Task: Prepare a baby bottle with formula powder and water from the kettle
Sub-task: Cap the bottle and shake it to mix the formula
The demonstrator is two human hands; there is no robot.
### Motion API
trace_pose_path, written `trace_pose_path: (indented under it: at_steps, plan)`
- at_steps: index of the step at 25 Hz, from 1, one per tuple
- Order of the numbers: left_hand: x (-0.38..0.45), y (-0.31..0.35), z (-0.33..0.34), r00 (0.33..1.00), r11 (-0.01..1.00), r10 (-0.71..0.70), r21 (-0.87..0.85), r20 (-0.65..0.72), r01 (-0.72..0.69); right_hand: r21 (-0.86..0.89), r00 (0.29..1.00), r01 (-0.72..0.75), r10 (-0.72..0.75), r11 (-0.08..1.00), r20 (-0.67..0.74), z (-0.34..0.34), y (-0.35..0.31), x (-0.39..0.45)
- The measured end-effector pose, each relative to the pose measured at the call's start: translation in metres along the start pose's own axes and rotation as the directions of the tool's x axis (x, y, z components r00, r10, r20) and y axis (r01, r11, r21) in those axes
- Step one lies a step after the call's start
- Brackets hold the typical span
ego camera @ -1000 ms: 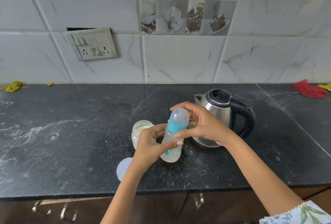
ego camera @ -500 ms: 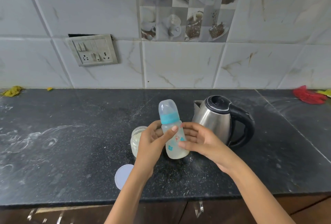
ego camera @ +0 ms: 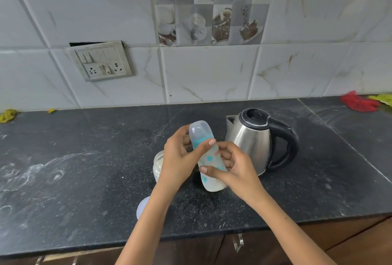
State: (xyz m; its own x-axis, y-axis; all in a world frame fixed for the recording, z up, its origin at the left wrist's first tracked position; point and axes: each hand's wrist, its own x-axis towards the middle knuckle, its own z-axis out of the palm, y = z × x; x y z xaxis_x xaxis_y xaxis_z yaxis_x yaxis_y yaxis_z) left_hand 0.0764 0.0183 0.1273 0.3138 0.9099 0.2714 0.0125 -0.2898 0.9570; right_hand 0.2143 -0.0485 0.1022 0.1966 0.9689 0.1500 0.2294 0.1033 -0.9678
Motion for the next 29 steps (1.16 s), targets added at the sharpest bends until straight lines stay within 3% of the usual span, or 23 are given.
trace_pose_path:
  at_steps: [3,6,9,11,14,16,18,22,25,29]
  plan:
    - [-0.002,0.000,-0.009,0.981,0.981,-0.022,-0.186,0.191,0.058,0.199,0.985,-0.135,0.110,0.971,0.135,-0.006,-0.002,0.000]
    - [-0.005,-0.010,-0.011,0.941,0.973,-0.086,-0.174,0.328,0.149,0.311,0.941,-0.267,0.178,0.912,0.287,-0.010,0.001,-0.003]
    - [-0.017,-0.050,-0.006,0.971,0.992,-0.124,0.053,0.204,0.115,0.515,0.968,-0.232,0.146,0.825,0.203,-0.024,0.005,0.002]
    - [-0.036,-0.094,0.002,0.971,0.929,-0.083,0.369,0.226,-0.006,0.626,0.986,-0.163,0.151,0.763,0.073,-0.028,0.007,-0.001]
    - [-0.077,-0.159,0.020,0.910,0.630,-0.115,0.738,0.397,-0.243,0.586,0.972,-0.224,0.225,0.779,0.073,-0.027,0.009,-0.018]
    - [-0.097,-0.182,0.026,0.896,0.502,-0.190,0.824,0.401,-0.263,0.585,0.971,-0.196,0.239,0.787,0.005,-0.032,0.011,-0.022]
    - [-0.106,-0.191,0.030,0.910,0.489,-0.205,0.843,0.360,-0.223,0.639,0.964,-0.135,0.250,0.757,-0.093,-0.033,0.011,-0.024]
    - [-0.109,-0.195,0.031,0.936,0.414,-0.163,0.883,0.311,-0.221,0.551,0.961,-0.226,0.278,0.803,-0.011,-0.031,0.014,-0.034]
    - [-0.109,-0.194,0.035,0.947,0.358,-0.128,0.904,0.295,-0.234,0.662,0.951,-0.129,0.281,0.738,-0.128,-0.050,0.014,-0.030]
    - [-0.112,-0.201,0.034,0.950,0.349,-0.091,0.903,0.300,-0.252,0.606,0.951,-0.248,0.308,0.756,0.004,-0.034,0.014,-0.039]
